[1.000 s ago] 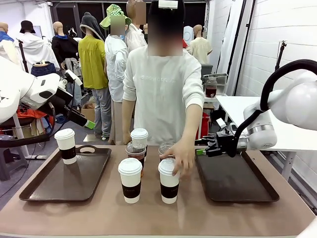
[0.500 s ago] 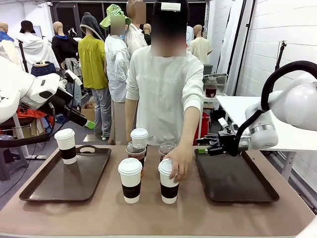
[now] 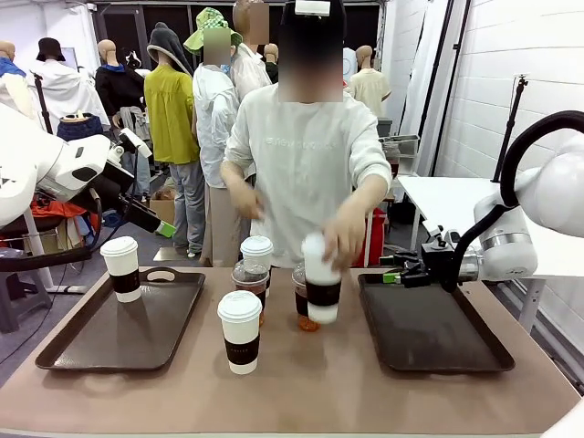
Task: Distribute the coffee onto the tray.
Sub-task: Pick up one iced Americano and place it on the right Handle tray.
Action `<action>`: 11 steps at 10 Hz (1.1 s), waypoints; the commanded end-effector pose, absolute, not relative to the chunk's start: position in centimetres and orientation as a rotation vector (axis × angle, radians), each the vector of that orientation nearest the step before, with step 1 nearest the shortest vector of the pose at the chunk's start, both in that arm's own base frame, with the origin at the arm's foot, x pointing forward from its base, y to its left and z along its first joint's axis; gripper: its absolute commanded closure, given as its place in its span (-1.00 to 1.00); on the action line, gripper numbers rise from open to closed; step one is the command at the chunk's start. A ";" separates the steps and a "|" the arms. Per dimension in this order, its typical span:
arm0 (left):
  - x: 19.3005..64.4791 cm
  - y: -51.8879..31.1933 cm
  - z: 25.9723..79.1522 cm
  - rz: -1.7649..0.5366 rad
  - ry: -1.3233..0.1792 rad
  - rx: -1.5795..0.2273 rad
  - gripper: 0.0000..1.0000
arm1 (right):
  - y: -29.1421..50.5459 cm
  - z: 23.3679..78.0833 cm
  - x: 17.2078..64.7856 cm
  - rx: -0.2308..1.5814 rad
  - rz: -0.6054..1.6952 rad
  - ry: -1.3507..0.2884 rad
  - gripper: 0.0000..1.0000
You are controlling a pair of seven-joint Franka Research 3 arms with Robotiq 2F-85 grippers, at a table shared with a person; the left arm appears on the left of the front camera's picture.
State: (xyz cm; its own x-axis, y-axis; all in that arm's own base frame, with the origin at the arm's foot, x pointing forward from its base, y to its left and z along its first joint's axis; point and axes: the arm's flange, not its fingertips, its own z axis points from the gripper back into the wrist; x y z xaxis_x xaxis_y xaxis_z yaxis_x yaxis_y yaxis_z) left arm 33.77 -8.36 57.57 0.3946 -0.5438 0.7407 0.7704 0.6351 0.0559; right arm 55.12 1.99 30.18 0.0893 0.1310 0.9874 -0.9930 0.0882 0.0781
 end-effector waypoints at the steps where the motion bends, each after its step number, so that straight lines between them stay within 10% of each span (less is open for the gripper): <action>1: 33.7 -8.2 57.5 -0.850 -0.806 -0.332 -1.00 | 1.9 31.2 54.2 1.109 1.134 -1.057 -1.00; 11: 33.7 -8.2 57.5 -0.850 -0.806 -0.332 -1.00 | 4.7 29.2 55.3 1.089 1.132 -1.142 -1.00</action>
